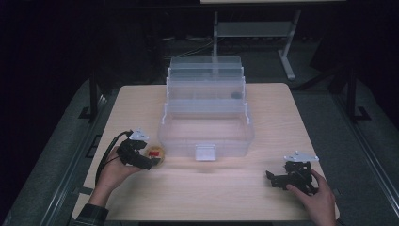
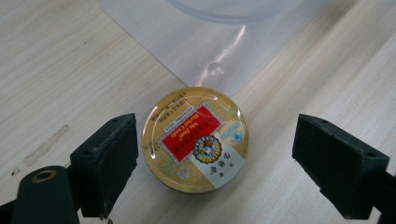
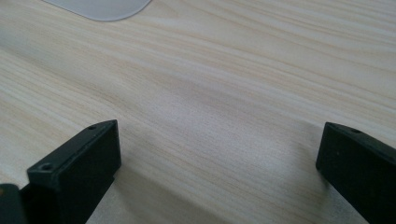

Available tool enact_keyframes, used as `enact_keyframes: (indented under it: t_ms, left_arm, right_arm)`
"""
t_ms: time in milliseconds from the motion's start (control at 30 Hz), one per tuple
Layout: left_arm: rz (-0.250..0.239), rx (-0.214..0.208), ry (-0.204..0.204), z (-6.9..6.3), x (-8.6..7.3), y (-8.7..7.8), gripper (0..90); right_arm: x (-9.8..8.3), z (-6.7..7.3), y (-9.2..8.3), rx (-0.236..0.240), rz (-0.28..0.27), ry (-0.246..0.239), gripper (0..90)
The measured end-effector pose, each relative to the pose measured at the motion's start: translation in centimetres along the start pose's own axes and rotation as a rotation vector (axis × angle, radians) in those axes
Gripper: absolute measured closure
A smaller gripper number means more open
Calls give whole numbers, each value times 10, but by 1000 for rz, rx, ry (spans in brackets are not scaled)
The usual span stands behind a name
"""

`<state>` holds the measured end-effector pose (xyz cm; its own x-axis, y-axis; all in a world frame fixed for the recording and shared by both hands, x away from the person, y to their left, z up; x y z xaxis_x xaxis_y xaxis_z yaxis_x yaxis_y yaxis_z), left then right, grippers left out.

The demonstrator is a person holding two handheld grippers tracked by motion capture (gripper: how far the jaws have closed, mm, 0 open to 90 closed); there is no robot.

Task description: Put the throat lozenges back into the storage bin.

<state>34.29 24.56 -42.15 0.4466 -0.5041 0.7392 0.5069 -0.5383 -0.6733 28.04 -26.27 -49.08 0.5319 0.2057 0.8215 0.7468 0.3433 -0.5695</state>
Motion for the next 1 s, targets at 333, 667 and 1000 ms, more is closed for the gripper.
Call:
enact_keyframes:
  t_ms: [333,667,1000]
  left_arm:
    - [43,-3,18,4,6,10,137]
    - [98,-3,20,7,4,26,136]
    - [142,-2,25,9,-3,39,135]
  right_arm:
    - [0,0,0,0,0,0,0]
    - [0,0,0,0,0,0,0]
    - [0,0,0,0,0,0,0]
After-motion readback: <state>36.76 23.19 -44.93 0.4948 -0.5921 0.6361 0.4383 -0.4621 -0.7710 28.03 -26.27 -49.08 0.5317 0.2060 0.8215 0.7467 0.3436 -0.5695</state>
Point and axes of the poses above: each handheld gripper's, and its own axes: y roughly forward along the jaws, x roughly out of its top, z roughly to its left, the point moved 1 cm from there along y, roughly forward along the jaws, and after that the axes turned 11 degrees about -z, right-handed, at the moved point
